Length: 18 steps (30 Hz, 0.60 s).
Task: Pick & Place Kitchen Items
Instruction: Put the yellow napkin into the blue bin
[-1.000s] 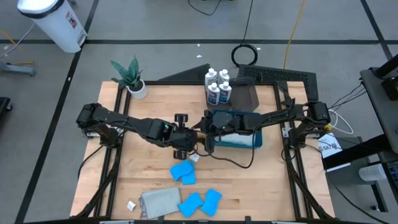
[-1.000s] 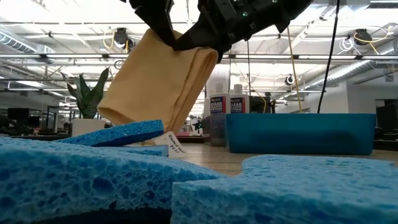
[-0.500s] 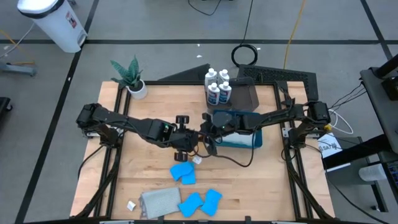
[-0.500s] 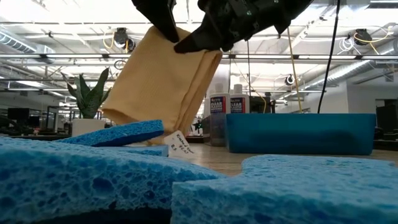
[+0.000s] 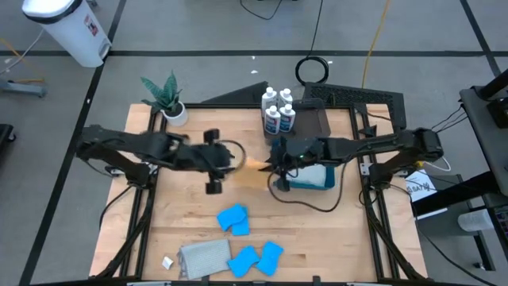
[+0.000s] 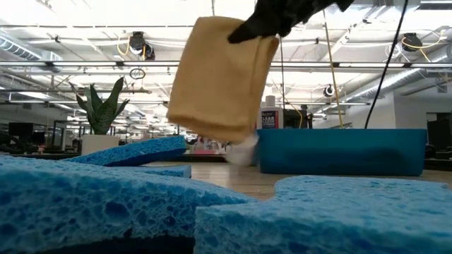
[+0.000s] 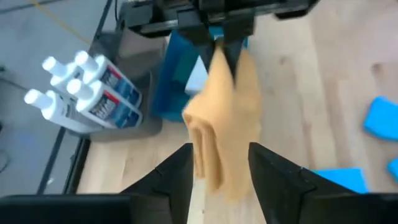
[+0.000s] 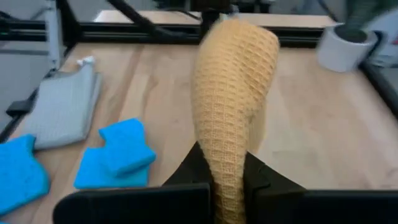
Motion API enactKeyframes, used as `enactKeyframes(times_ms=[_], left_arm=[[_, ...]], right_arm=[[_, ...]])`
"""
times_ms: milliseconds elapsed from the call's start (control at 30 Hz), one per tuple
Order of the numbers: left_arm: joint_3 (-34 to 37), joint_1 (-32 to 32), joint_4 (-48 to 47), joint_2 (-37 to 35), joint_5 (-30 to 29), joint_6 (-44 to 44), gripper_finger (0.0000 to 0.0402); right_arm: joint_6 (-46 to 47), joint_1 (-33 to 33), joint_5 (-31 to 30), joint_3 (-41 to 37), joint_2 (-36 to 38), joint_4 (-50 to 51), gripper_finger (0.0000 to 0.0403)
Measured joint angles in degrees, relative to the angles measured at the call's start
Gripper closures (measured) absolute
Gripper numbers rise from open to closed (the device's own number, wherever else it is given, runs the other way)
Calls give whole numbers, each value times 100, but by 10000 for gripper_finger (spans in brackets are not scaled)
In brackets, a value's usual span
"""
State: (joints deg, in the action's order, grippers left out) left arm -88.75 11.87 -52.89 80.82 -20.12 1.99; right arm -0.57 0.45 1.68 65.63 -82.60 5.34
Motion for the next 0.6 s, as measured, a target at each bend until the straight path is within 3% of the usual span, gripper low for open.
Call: enactKeyframes(times_ms=[200, 433, 600], left_arm=[[346, -112, 50, -787, 77, -19, 241], [1621, -428, 945, -1849, 56, -42, 240], [2368, -689, 1427, -2414, 50, 161, 240]], right_arm=[[369, 107, -1014, 0, 821, 1017, 401], [1056, 377, -2230, 0, 1683, 2165, 402], [1825, 678, -3456, 0, 2092, 2909, 401]])
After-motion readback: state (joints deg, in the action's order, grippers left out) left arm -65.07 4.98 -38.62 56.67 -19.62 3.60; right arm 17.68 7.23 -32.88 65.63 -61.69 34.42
